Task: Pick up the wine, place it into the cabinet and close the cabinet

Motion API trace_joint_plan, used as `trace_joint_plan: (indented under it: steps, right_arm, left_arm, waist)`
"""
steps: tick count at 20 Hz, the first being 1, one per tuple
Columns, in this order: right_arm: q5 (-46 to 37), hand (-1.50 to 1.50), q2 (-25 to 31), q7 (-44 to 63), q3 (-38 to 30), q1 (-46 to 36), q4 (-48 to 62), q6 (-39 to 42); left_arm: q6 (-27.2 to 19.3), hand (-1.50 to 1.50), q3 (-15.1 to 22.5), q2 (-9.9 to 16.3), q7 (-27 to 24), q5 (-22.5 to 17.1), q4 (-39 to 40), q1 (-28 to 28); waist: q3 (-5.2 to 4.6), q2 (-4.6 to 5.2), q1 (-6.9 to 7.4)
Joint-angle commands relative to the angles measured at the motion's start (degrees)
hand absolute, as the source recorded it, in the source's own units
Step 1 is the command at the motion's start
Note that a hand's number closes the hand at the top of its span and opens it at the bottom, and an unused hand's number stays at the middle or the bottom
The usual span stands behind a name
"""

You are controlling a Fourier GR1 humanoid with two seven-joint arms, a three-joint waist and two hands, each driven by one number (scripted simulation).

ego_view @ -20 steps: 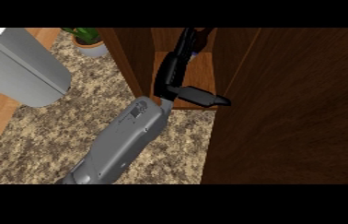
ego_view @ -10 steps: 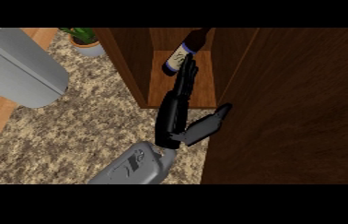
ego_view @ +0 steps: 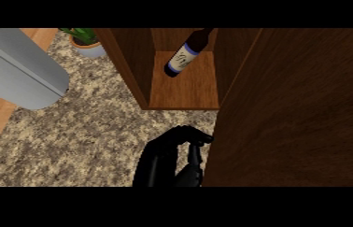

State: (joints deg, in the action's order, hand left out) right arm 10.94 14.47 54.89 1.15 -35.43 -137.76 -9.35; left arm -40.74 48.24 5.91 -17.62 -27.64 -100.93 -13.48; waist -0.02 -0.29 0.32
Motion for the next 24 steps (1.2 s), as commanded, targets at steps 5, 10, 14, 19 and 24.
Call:
trace_joint_plan:
  steps: [5,10,14,19,24]
  right_arm:
    - [1.85,-1.50,-1.79,0.86,2.67,1.44,-2.84,-0.03]
    - [6.76,1.50,0.86,1.38,4.63,-2.52,-3.13,5.76]
    - [8.29,1.50,-5.65,4.03,12.89,0.03,-5.05,2.75]
    - [5.14,1.50,-10.46,4.08,19.73,-1.70,-2.76,1.02]
    - [-1.77,1.50,-13.74,3.49,29.46,-2.94,1.55,0.08]
  left_arm:
    - [7.35,1.50,2.32,11.99,-2.34,-0.15,-15.46,13.06]
    - [12.36,1.50,0.35,19.21,-4.47,-2.06,-18.84,18.19]
    - [17.78,1.50,-5.00,25.90,-5.67,-6.68,-23.08,22.17]
    - [26.35,1.50,-15.10,32.26,-10.39,-14.05,-24.84,28.46]
    - [35.88,1.50,-27.30,38.33,-14.85,-21.39,-23.28,35.71]
  waist:
    - [-0.03,0.06,0.26]
    - [-0.03,0.05,0.35]
    - [-0.16,-0.28,0.97]
    - [-0.23,-0.17,1.38]
    - [-0.18,-0.15,1.13]
